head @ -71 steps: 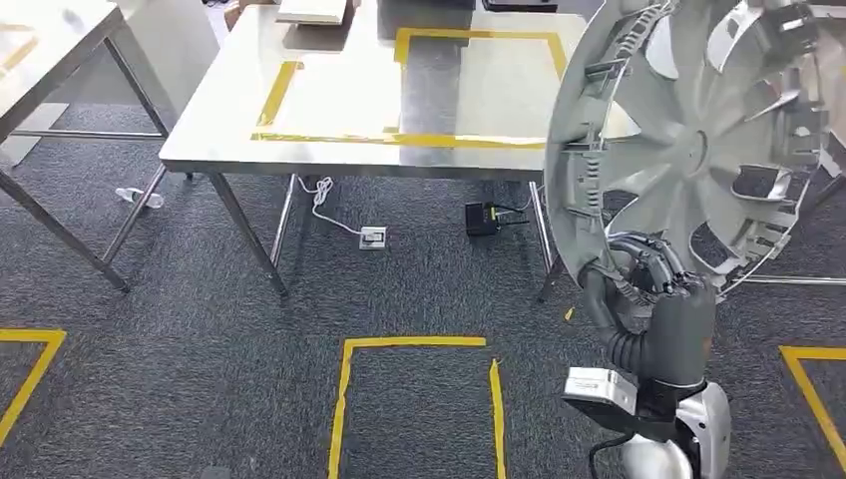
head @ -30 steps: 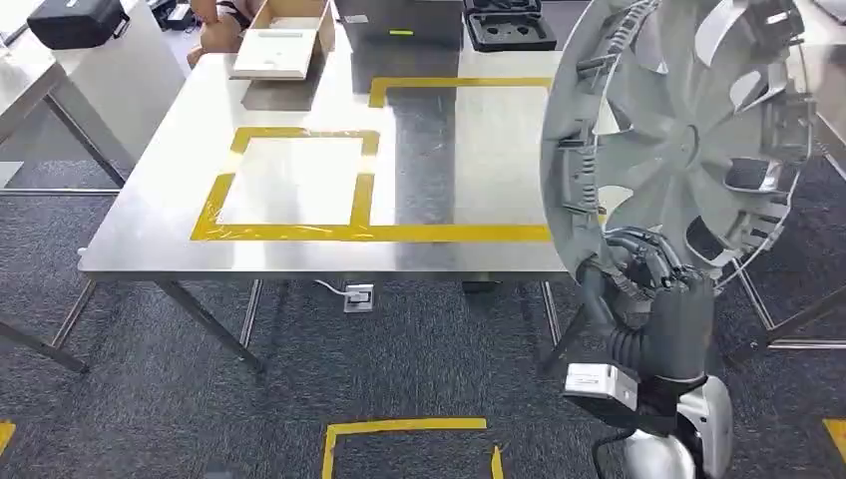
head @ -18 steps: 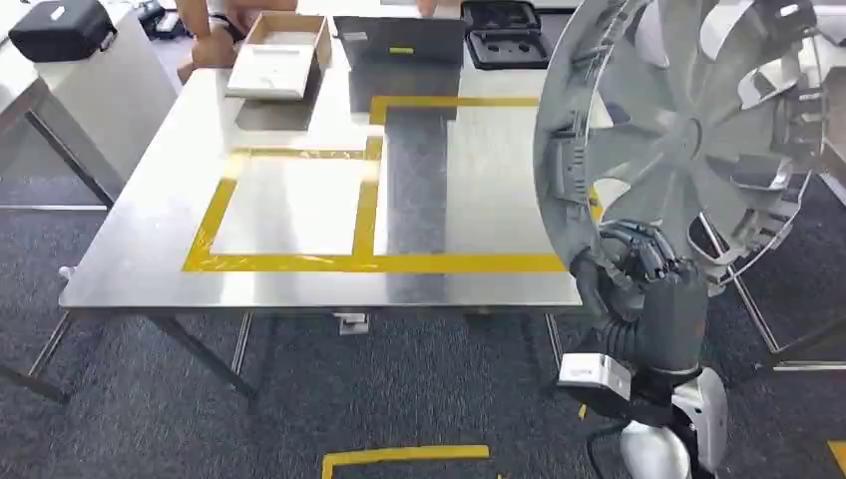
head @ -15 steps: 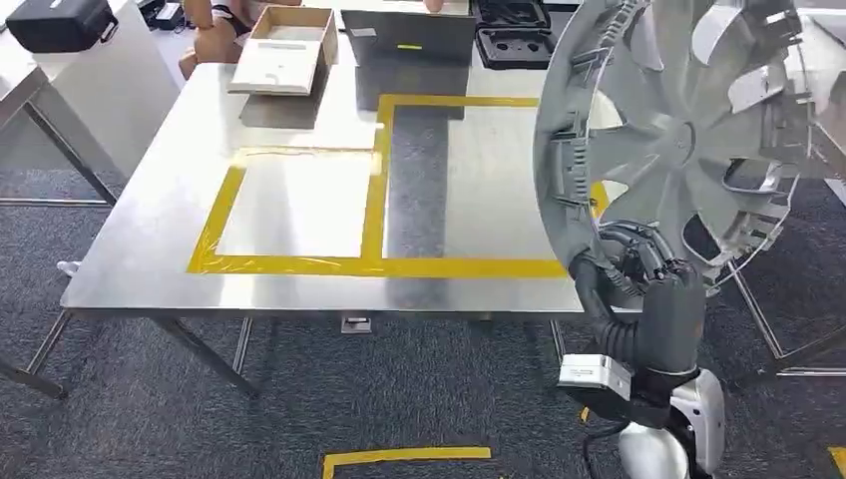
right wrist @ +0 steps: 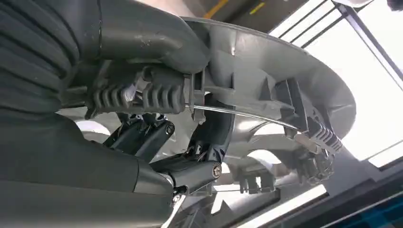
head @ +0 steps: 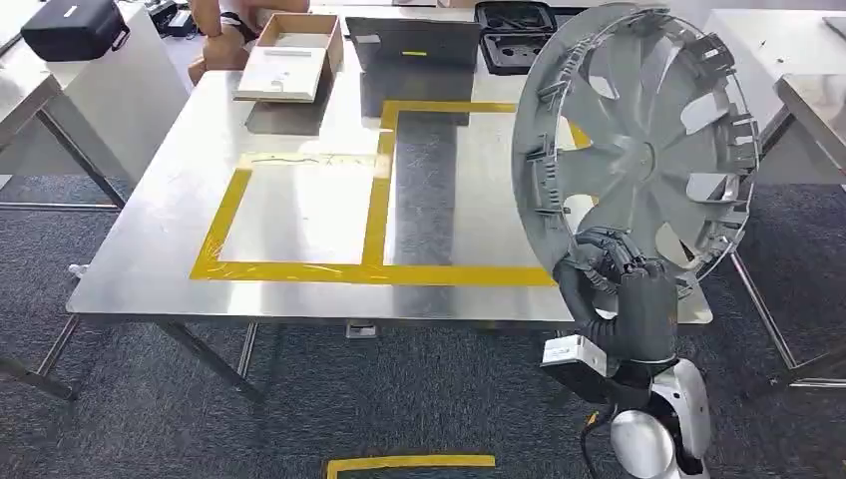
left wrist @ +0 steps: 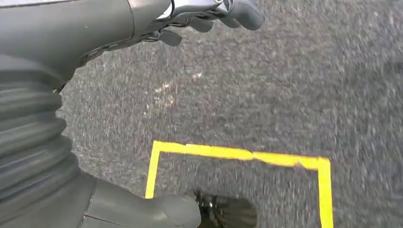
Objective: Take the parts from the cabinet and place them on the table.
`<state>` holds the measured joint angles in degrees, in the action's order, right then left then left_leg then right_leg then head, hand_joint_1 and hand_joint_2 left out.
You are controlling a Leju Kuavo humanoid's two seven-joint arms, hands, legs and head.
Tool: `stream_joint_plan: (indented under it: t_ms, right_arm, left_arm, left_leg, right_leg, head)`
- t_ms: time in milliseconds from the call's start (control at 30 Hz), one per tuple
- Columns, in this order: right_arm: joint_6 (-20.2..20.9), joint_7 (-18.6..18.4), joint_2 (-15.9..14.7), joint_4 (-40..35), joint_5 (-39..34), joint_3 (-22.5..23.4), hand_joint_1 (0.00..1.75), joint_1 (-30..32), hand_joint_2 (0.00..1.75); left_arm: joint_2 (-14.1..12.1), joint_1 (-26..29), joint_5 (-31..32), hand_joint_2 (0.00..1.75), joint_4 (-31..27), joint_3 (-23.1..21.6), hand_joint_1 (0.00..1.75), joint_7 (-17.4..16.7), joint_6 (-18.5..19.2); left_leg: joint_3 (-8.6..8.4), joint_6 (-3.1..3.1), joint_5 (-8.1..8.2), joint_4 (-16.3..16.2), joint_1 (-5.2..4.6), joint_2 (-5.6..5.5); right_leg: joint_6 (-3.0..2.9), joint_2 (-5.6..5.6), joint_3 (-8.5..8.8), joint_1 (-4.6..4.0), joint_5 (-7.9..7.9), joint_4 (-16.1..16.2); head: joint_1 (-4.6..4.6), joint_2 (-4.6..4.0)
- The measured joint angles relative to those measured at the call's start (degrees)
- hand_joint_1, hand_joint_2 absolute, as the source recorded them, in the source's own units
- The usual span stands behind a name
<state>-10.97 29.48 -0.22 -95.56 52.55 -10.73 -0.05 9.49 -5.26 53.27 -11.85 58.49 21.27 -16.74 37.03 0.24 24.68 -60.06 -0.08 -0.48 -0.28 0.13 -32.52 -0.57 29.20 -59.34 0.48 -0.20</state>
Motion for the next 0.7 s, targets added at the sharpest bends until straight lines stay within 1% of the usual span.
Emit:
stream_joint_plan:
  t_ms: [67, 233, 267, 333, 433, 567, 633, 700]
  right_arm:
    - [0.59, 0.00, 0.00, 1.68, 0.63, -0.11, 1.75, -0.54, 1.75]
    - [0.68, -0.02, 0.00, 2.19, 0.90, -0.13, 1.75, -0.68, 1.75]
    - [0.74, -0.11, 0.00, 3.30, 1.44, -0.13, 1.75, -1.10, 1.75]
    - [0.59, -1.95, -0.02, 8.86, 5.42, -0.13, 1.75, -3.34, 1.75]
    - [0.72, -2.99, -0.31, 13.36, 6.75, -0.13, 1.75, -5.18, 1.75]
    - [0.66, -3.04, -0.76, 18.30, 6.47, 0.15, 1.75, -6.75, 1.75]
    - [-0.22, -2.51, -0.92, 22.35, 6.58, 0.68, 1.75, -8.16, 1.75]
    - [-0.85, -1.99, -1.20, 24.01, 6.56, 1.31, 1.75, -8.09, 1.75]
  left_arm:
    - [0.00, -0.02, 0.48, 1.75, 0.00, -0.02, 0.00, 0.48, 0.20]
    - [-0.02, -0.01, 0.57, 1.75, 0.00, -0.02, 0.00, 0.50, 0.28]
    - [-0.02, 0.01, 0.74, 1.75, 0.02, -0.04, 0.00, 0.50, 0.48]
    - [-0.11, 0.11, 1.51, 1.75, 0.04, -0.04, 0.00, -0.07, 0.44]
    - [-0.11, 0.16, 1.88, 1.75, 0.04, -0.07, 0.00, -0.66, 0.04]
    - [-0.11, 0.22, 2.32, 1.75, 0.04, -0.20, 0.00, 0.96, -0.72]
    - [-0.11, 0.20, 2.45, 1.75, 0.04, -0.44, 0.00, 2.38, -1.26]
    - [-0.11, 0.25, 2.79, 1.75, 0.04, -0.46, 0.00, 3.49, -2.31]
  left_leg:
    - [-0.12, -0.16, -0.10, 0.17, 0.00, 0.03]
    - [-0.15, -0.17, -0.10, 0.21, 0.00, 0.04]
    - [-0.19, -0.21, -0.13, 0.27, 0.00, 0.05]
    - [-0.25, -0.39, -0.23, 0.45, 0.00, 0.01]
    - [-0.26, -0.45, -0.18, 0.48, 0.00, 0.01]
    - [-0.27, -0.46, -0.08, 0.48, 0.01, -0.02]
    - [-0.27, -0.51, -0.03, 0.48, 0.01, -0.02]
    - [-0.27, -0.44, 0.02, 0.48, 0.01, -0.10]
  right_leg:
    - [-0.16, 0.02, 0.09, 0.00, -0.04, 0.00]
    - [-0.17, 0.02, 0.09, 0.00, -0.03, 0.00]
    - [-0.25, 0.02, 0.09, 0.00, 0.00, 0.00]
    - [-0.49, 0.01, 0.08, 0.00, 0.12, 0.00]
    - [-0.61, 0.01, 0.07, 0.00, 0.20, 0.00]
    - [-0.64, 0.01, 0.09, 0.07, 0.28, 0.00]
    - [-0.63, 0.03, 0.06, 0.12, 0.29, 0.01]
    - [-0.60, -0.02, 0.11, 0.16, 0.39, 0.01]
  head:
    - [0.00, 0.00]
    - [0.02, 0.00]
    - [0.00, 0.00]
    - [0.00, 0.00]
    - [0.02, -0.02]
    - [0.02, 0.00]
    - [0.00, 0.00]
    - [0.04, 0.00]
